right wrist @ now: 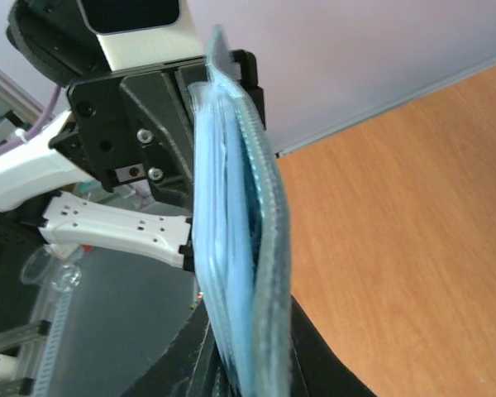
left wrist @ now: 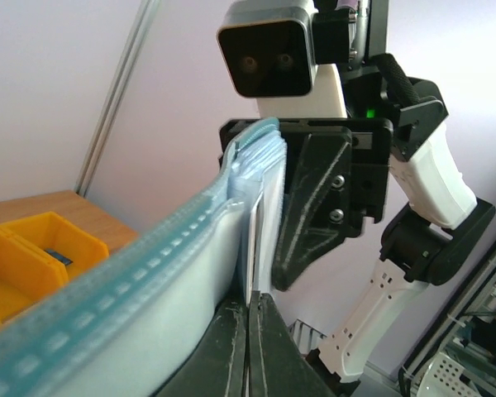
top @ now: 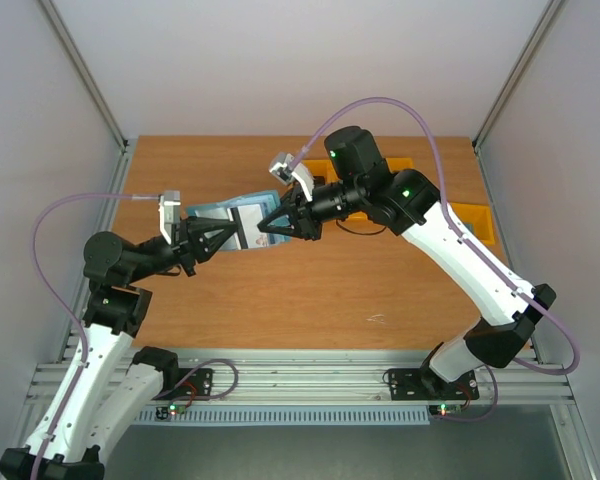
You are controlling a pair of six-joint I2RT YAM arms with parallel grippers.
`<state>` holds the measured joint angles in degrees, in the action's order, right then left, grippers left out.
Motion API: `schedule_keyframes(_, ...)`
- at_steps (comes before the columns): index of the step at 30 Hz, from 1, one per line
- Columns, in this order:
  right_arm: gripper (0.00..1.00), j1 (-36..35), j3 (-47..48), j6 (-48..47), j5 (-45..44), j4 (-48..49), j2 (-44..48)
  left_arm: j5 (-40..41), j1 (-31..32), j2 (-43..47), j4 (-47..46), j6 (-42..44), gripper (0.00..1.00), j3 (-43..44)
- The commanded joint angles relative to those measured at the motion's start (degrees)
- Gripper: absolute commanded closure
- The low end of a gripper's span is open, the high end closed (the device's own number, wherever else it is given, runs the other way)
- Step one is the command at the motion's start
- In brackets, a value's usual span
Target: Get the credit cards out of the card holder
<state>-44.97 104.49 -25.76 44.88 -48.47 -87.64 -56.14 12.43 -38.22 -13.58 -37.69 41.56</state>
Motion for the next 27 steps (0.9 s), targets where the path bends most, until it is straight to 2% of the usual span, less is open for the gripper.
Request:
schedule_keyframes(1, 0.96, 0.57, -0.11, -0.06, 1.78, 0.25, 1.24, -1.10, -0.47, 0.25, -3.56, 0.21, 1.00, 0.94)
schedule_keyframes(4, 0.99, 0.68, 0.00, -0.05, 2.14, 0.26, 1.11, -1.42, -0.43, 0.45, -3.54, 0.66, 1.00, 0.70)
schedule_keyframes(9, 0.99, 0.72, 0.46, -0.12, 4.58, 0.35, 0.69, -0.29, -0.45, 0.51, -3.83, -1.28, 0.88, -0.28)
schedule_keyframes(16, 0.99, 0.67, 0.82, -1.10, 4.54, -0.50, 0.53, -0.99, -0.47, 0.62, -3.65, -0.98, 0.85, -0.76)
schedule_keyframes(19, 0.99, 0.91, 0.99, -1.47, 4.52, -1.19, 0.17, -0.60, -0.47, 0.55, -3.56, -0.98, 0.87, -0.91)
schedule_keyframes(22, 0.99, 0.94, 1.09, -1.40, 4.85, -1.37, 0.18, -0.72, -0.47, 0.45, -3.62, -1.13, 0.91, -0.95)
schedule_keyframes(24, 0.99, 1.00, 1.00, -1.59, 4.57, -1.50, 0.27, -1.06, -0.47, 0.37, -3.74, -1.24, 0.98, -0.99)
schedule_keyframes(27, 0.99, 1.19, 0.90, -1.71, 4.42, -1.86, 0.27, -1.53, -0.48, 0.30, -3.50, -1.17, 1.00, -1.13)
